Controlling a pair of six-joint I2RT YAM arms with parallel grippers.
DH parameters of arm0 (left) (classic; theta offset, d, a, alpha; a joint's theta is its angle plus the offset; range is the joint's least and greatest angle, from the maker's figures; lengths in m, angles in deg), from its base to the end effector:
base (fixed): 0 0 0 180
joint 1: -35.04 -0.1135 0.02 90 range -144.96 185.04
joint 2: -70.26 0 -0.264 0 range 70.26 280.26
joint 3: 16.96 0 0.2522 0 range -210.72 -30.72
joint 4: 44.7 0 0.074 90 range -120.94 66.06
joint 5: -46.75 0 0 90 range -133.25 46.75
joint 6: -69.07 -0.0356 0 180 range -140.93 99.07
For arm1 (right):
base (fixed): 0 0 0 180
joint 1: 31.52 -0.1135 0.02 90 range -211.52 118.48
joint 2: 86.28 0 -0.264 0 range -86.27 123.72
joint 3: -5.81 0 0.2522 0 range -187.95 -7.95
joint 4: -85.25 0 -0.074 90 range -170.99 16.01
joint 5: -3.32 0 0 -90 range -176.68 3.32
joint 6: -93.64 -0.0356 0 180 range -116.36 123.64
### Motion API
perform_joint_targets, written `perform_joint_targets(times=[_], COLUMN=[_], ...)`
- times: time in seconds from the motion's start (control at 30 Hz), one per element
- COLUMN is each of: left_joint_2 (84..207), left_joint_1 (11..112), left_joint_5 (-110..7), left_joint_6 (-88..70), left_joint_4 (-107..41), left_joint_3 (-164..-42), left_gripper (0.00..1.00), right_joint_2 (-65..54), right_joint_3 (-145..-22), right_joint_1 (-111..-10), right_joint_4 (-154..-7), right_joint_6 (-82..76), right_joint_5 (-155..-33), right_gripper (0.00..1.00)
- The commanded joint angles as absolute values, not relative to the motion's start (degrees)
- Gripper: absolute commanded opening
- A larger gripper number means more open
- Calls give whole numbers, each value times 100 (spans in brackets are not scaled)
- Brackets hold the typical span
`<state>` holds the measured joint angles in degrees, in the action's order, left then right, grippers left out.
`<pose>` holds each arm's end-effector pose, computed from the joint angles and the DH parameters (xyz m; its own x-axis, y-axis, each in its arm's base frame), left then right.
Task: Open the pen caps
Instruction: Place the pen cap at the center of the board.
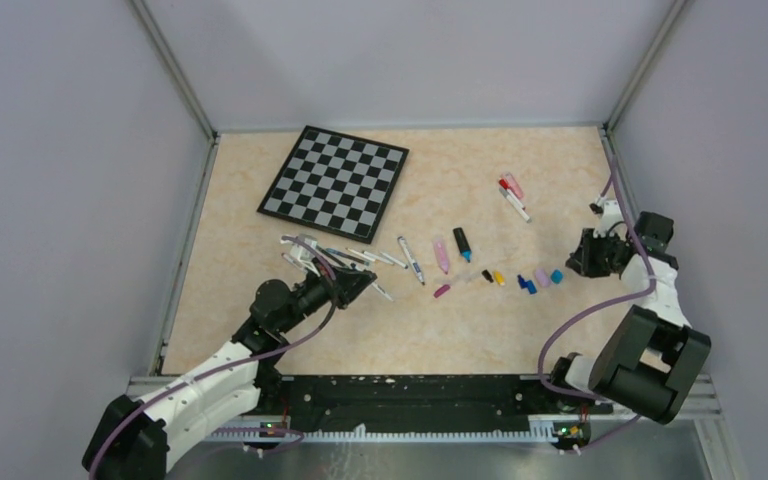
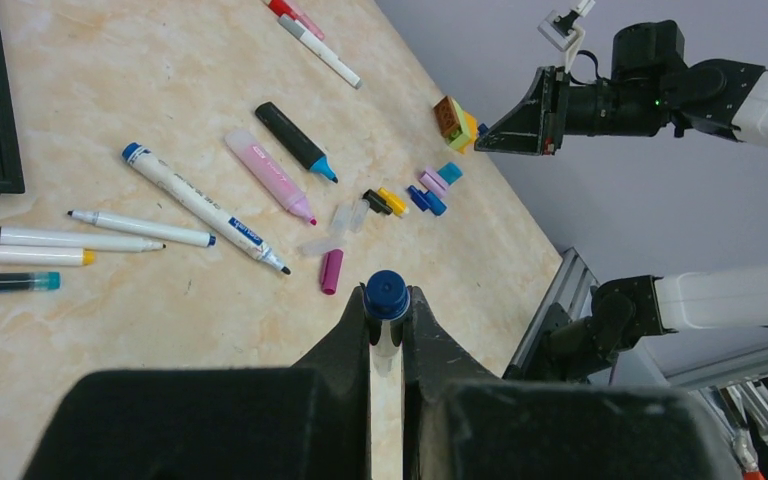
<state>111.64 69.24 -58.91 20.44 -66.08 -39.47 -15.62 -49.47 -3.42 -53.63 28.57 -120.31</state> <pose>0.1342 -0.1028 0.2112 -0.4779 -0.4446 -0.7576 0.5975 0.4676 -0.6514 0.2148 -0.0923 0.2093 -0.7187 -0.0141 -0.6952 -0.1989 0.9622 0.1862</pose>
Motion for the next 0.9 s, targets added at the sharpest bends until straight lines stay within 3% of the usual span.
perform_joint_targets(times=[0.0, 0.37, 0.87], left_joint_2=[11123, 11093, 11060], left_joint_1=[6904, 6904, 6899], left_joint_5=[-6067, -6092, -6367], left_joint_6=[1732, 1759, 2207], left_joint_4=[-6706, -6634, -6259], left_joint_3=[-3907, -3906, -4204], left_gripper=[0, 0, 0], right_joint_2=[-1347, -430, 13], right_joint_3=[-5137, -5444, -5516], right_joint_1=[-250, -178, -174], right_joint_4=[-5409, -5328, -5121], right_joint_6=[2902, 2958, 3088], right_joint_5=[-11600, -11551, -11673], right_gripper=[0, 7, 31])
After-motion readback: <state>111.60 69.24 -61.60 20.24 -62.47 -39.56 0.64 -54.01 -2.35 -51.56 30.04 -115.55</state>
